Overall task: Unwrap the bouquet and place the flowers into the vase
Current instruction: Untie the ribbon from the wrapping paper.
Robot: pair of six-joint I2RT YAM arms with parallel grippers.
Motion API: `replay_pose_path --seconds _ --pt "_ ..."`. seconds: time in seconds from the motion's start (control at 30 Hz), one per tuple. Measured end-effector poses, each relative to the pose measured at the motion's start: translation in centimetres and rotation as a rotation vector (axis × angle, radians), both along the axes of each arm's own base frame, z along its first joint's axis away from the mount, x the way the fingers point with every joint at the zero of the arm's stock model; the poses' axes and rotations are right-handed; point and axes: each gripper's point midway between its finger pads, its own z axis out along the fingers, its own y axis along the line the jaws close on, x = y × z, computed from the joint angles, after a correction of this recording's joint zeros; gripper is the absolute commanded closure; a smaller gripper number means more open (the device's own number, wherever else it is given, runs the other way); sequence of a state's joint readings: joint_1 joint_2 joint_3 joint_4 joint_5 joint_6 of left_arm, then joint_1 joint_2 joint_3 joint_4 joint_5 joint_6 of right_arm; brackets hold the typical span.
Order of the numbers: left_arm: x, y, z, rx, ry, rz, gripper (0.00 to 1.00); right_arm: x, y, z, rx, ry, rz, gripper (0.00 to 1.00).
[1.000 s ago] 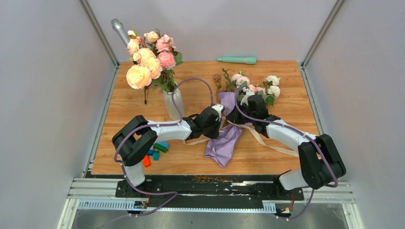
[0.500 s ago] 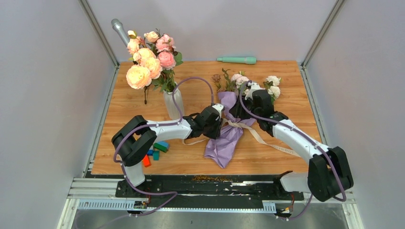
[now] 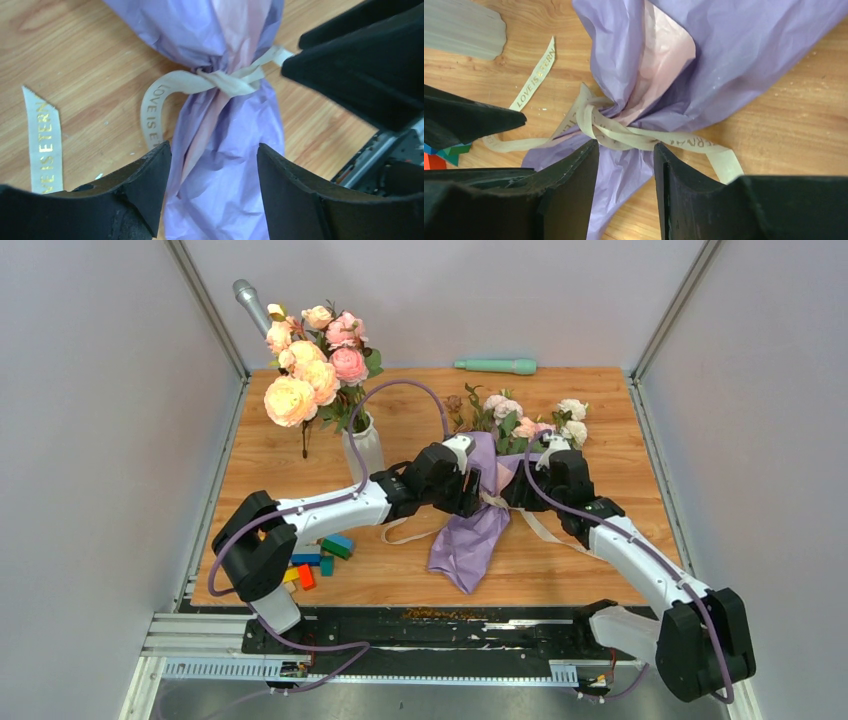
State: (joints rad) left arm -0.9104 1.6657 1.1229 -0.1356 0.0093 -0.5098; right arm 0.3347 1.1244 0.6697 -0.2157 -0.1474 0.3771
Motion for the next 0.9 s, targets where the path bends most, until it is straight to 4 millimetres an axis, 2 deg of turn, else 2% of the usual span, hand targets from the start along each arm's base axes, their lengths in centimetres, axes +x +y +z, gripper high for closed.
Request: replay_pose_path --seconds 0.17,0.33,0.53,0.7,0.8,0.9 --pt "0.2 -1.6 2.1 -0.083 0.003 -0.004 0.29 -1.1 -0.7 -0.9 0.005 0.016 -0.033 0.56" --pt "0.7 -3.7 3.2 -0.181 0.033 0.006 0.37 -1.9 -2.0 -1.0 0.002 -0.003 -0.109 0.58" --pt "1.0 -5.2 1.8 -0.226 0.102 0.035 0.39 -1.9 -3.6 0.3 -0.013 -0.068 -0.188 0.57" --pt "1.0 -5.4 0.7 -0.229 0.146 0.065 0.39 -1.8 -4.5 1.0 -0.028 -0.107 -0.232 0.56" --pt "1.1 -5.6 0.7 -0.241 0.152 0.078 0.39 -1.8 -4.8 0.8 -0.036 -0.109 -0.245 0.56" --pt "1.3 -5.8 0.6 -0.25 0.156 0.088 0.44 -2.0 -5.1 0.4 -0.048 -0.098 -0.251 0.56"
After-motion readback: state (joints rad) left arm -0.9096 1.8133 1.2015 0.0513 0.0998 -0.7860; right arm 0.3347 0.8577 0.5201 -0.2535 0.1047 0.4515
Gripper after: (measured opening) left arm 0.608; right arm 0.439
